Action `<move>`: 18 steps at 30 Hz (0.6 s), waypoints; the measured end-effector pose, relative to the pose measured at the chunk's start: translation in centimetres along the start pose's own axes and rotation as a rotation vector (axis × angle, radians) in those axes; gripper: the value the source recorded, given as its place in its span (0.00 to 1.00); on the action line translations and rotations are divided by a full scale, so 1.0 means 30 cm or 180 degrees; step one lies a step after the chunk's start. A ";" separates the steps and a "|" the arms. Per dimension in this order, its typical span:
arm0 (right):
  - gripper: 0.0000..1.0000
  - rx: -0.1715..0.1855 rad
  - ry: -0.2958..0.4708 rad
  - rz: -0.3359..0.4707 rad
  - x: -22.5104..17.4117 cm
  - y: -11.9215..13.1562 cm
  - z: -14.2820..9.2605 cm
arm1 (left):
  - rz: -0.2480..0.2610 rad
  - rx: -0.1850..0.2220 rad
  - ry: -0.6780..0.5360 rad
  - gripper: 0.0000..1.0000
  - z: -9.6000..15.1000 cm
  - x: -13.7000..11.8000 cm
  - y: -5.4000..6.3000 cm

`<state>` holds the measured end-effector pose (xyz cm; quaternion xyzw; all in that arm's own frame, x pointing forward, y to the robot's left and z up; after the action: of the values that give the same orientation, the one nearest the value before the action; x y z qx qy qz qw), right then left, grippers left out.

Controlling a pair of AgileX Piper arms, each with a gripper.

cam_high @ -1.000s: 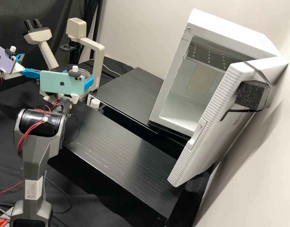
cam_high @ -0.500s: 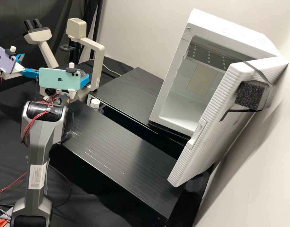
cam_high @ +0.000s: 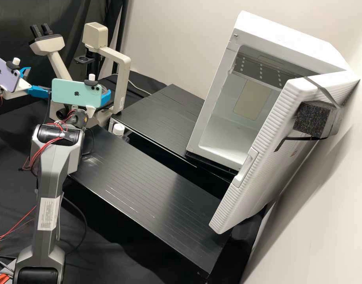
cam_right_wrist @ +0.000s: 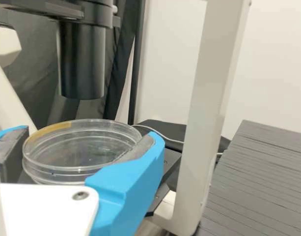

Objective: Take out the petri dish and place it under the microscope.

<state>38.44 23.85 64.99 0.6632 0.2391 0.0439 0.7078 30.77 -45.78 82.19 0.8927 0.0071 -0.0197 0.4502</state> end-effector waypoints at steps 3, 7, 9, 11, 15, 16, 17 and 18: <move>0.00 -0.0078 0.0006 0.0004 0.024 -0.001 -0.007 | 0.0000 0.0000 0.0000 1.00 0.000 0.000 0.000; 0.00 -0.0132 -0.0003 0.0015 0.057 -0.012 -0.022 | 0.0000 0.0000 0.0000 1.00 0.000 0.000 0.000; 0.00 -0.0191 0.0003 -0.0018 0.074 -0.028 -0.028 | 0.0000 0.0000 0.0000 1.00 0.000 0.000 0.000; 0.00 -0.0216 -0.0018 -0.0061 0.086 -0.044 -0.033 | 0.0000 0.0000 0.0000 1.00 0.000 0.000 0.000; 0.00 -0.0214 -0.0086 -0.0126 0.105 -0.076 -0.024 | 0.0000 0.0000 0.0000 1.00 0.000 0.000 0.000; 0.00 -0.0214 -0.0107 -0.0137 0.110 -0.085 -0.019 | 0.0000 0.0000 0.0000 1.00 0.000 0.000 0.000; 0.00 -0.0231 -0.0122 -0.0146 0.113 -0.089 -0.015 | 0.0000 0.0000 0.0000 1.00 0.000 0.000 0.000; 0.00 -0.0234 -0.0137 -0.0157 0.118 -0.102 -0.005 | 0.0000 0.0000 0.0000 1.00 0.000 0.000 0.000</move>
<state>40.73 24.99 61.06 0.6314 0.2383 0.0209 0.7376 30.77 -45.78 82.19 0.8927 0.0071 -0.0197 0.4502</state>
